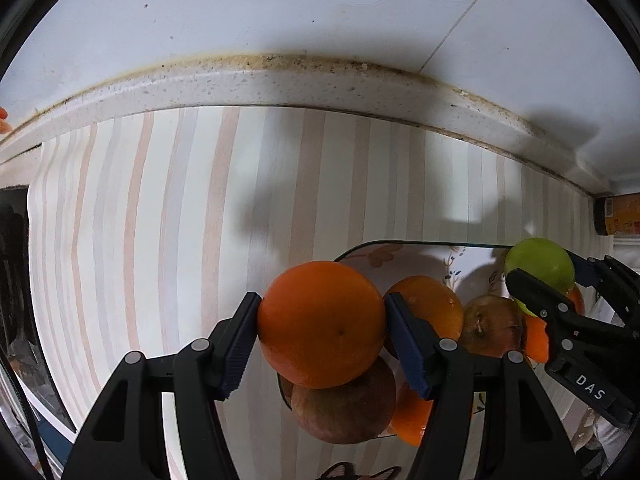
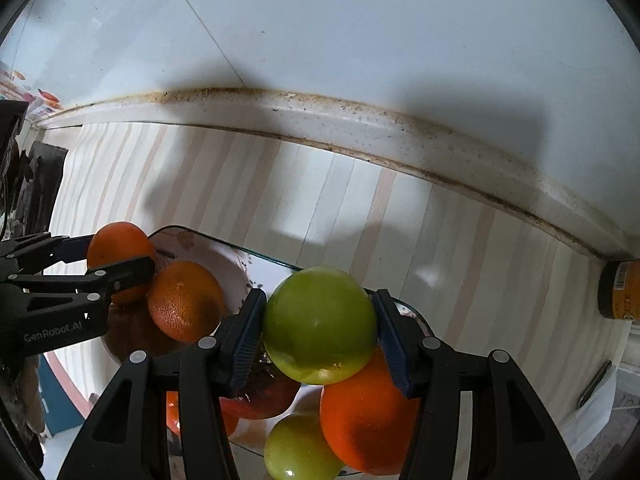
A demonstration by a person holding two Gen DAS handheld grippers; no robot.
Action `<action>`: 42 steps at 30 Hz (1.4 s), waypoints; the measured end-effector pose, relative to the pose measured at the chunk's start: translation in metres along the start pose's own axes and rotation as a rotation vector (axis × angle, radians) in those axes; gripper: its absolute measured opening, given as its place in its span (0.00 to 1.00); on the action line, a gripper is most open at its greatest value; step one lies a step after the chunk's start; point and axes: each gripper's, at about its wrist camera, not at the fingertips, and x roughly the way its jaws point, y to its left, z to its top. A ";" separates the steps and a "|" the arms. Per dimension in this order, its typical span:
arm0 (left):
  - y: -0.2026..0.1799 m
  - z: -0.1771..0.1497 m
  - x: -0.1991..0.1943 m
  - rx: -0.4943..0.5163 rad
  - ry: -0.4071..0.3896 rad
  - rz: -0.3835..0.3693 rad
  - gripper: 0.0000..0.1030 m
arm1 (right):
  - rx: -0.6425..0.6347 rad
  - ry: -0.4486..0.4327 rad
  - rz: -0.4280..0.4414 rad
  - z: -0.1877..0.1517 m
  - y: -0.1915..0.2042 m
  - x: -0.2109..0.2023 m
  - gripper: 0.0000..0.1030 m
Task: Organize fruits
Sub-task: 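Carry the green apple to the plate with the right gripper while the left gripper carries the tangerine there, then open both grippers over the plate and lift them away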
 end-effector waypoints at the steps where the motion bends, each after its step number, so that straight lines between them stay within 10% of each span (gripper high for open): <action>1: -0.001 0.001 0.000 0.001 0.006 0.000 0.60 | -0.009 0.012 -0.002 0.001 0.000 0.001 0.56; 12: 0.003 0.005 0.002 -0.015 0.035 -0.001 0.60 | 0.033 0.060 0.047 0.003 -0.011 0.007 0.82; 15: 0.011 0.003 -0.001 -0.027 0.012 0.009 0.92 | 0.052 0.042 0.053 -0.001 -0.016 0.001 0.85; 24: 0.010 -0.012 -0.030 -0.011 -0.065 0.009 0.95 | 0.099 -0.063 0.018 -0.016 -0.019 -0.041 0.93; 31: 0.002 -0.063 -0.078 -0.023 -0.222 0.027 0.95 | 0.115 -0.207 -0.133 -0.066 0.002 -0.095 0.95; 42: -0.011 -0.160 -0.127 0.002 -0.396 0.073 0.95 | 0.213 -0.280 -0.136 -0.171 0.025 -0.130 0.95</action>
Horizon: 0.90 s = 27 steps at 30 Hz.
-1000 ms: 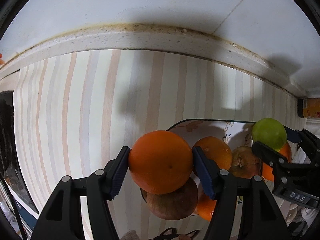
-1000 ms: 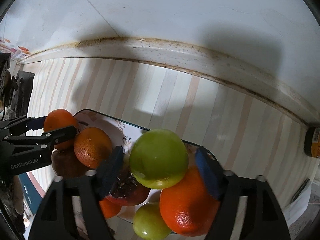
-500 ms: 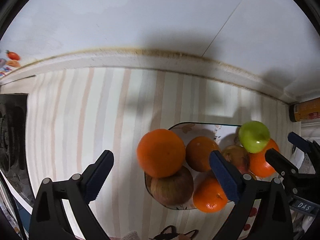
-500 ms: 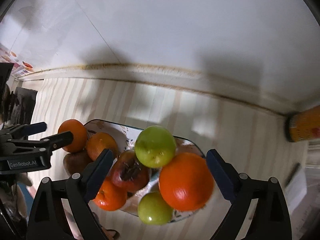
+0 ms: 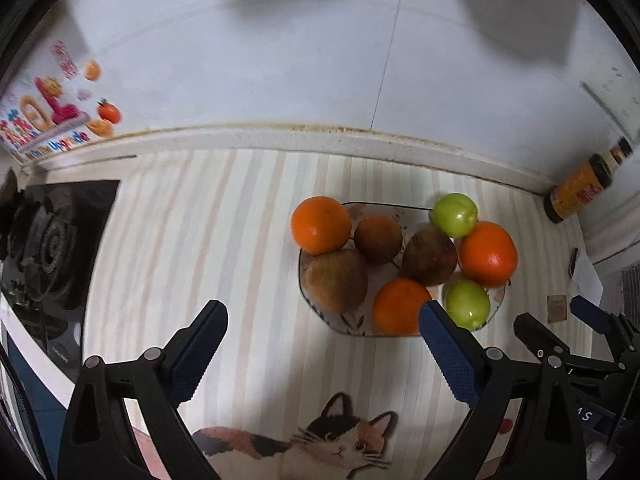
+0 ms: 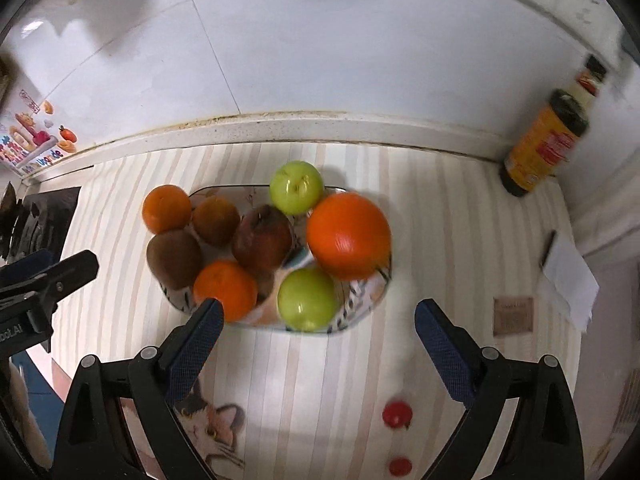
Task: Organize fruits
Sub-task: 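Open both grippers over the plate and lift them away, then grasp the small red tomato with the right gripper while the left gripper grasps the other tomato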
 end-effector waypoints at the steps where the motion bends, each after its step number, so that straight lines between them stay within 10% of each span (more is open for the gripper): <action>1: 0.000 -0.006 -0.008 0.003 -0.020 0.005 0.95 | 0.005 -0.016 -0.008 -0.008 0.000 -0.009 0.95; 27: 0.018 -0.106 -0.162 0.099 -0.321 -0.015 0.95 | 0.090 -0.300 -0.013 -0.124 0.038 -0.196 0.95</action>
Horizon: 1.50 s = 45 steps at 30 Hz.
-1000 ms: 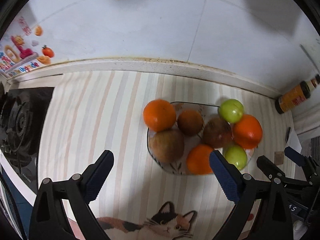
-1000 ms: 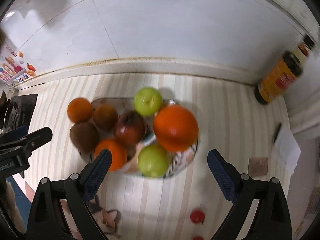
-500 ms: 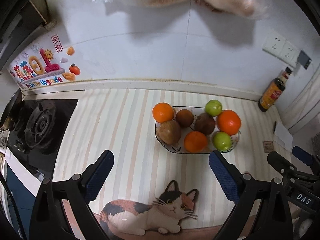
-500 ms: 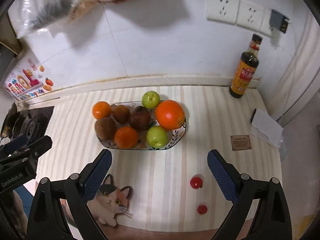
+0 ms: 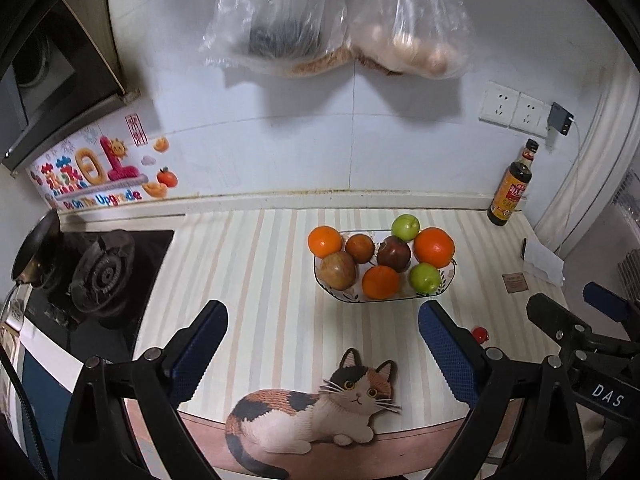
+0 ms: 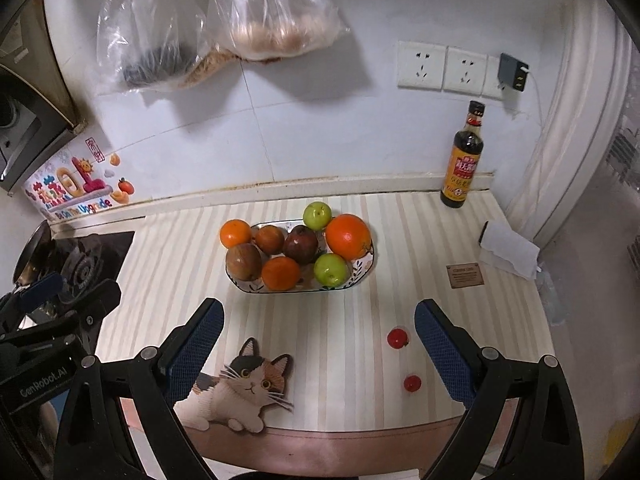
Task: Organize fruits
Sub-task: 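Grasp the small red tomato with the right gripper while the left gripper grasps the other tomato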
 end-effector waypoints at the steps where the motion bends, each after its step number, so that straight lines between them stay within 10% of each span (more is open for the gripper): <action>1: 0.001 -0.001 -0.002 0.004 -0.004 0.000 0.95 | 0.007 -0.005 -0.007 -0.002 0.001 -0.004 0.95; 14: -0.022 -0.016 0.025 0.018 0.060 0.016 0.99 | 0.103 0.007 0.069 -0.017 -0.037 0.014 0.95; 19: -0.054 -0.027 0.073 0.034 0.163 0.057 0.99 | 0.169 0.143 0.076 -0.039 -0.094 0.078 0.69; 29: -0.121 -0.057 0.156 0.102 0.346 0.084 0.99 | 0.222 0.434 0.105 -0.121 -0.168 0.202 0.49; 36: -0.153 -0.064 0.190 0.103 0.443 0.059 0.99 | 0.094 0.441 0.117 -0.142 -0.167 0.226 0.28; 45: -0.223 -0.065 0.235 0.174 0.537 -0.062 0.99 | 0.164 0.364 0.135 -0.126 -0.207 0.214 0.27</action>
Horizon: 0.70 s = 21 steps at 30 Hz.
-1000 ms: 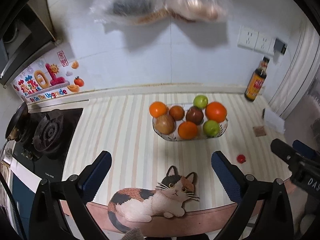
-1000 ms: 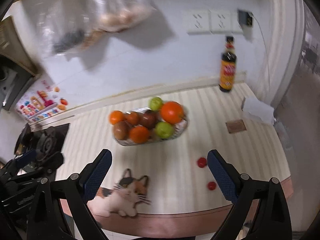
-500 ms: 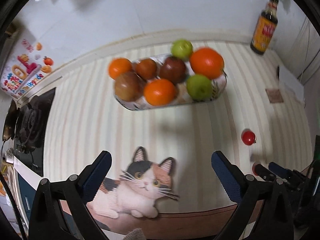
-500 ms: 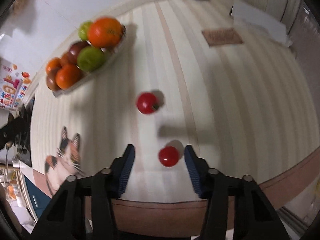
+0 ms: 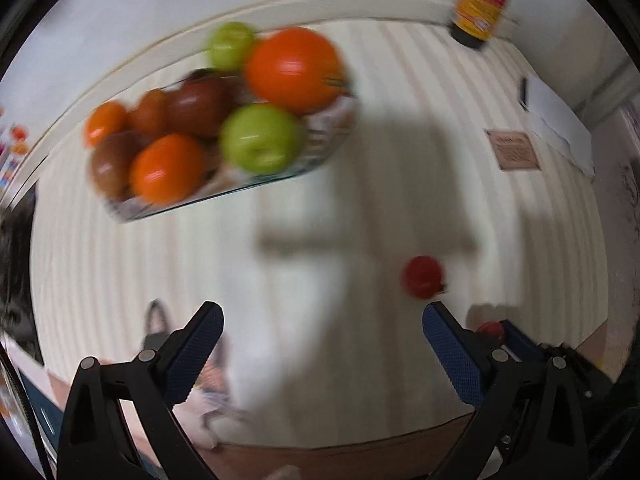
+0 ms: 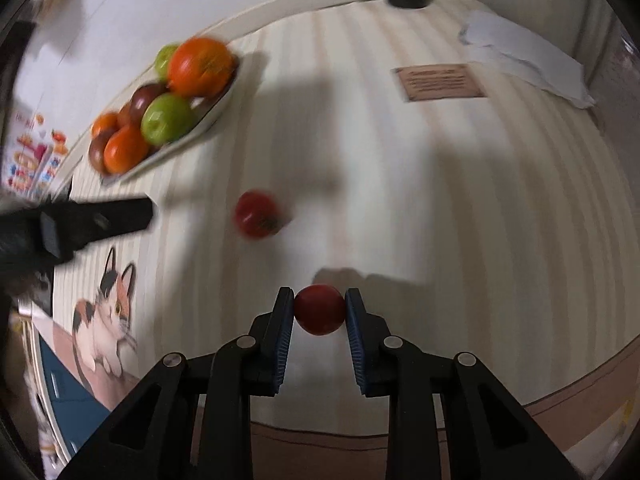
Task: Organize fruits
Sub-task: 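Grasp the small red tomato with the right gripper while the left gripper grasps the other tomato, then carry the tomato to the plate with the right gripper while the left gripper carries its tomato there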
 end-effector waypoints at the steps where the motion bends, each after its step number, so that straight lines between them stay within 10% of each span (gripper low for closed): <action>1: -0.012 0.004 0.007 0.025 0.011 -0.013 0.99 | 0.011 -0.007 -0.006 0.003 -0.007 -0.003 0.27; 6: -0.048 0.016 0.028 0.111 0.027 -0.036 0.96 | 0.059 -0.028 -0.040 0.015 -0.037 -0.009 0.27; 16: -0.074 0.016 0.041 0.146 0.020 -0.100 0.32 | 0.148 -0.039 -0.051 0.014 -0.070 -0.009 0.28; 21: -0.063 0.016 0.040 0.122 0.009 -0.111 0.26 | 0.147 -0.048 -0.039 0.016 -0.068 -0.011 0.28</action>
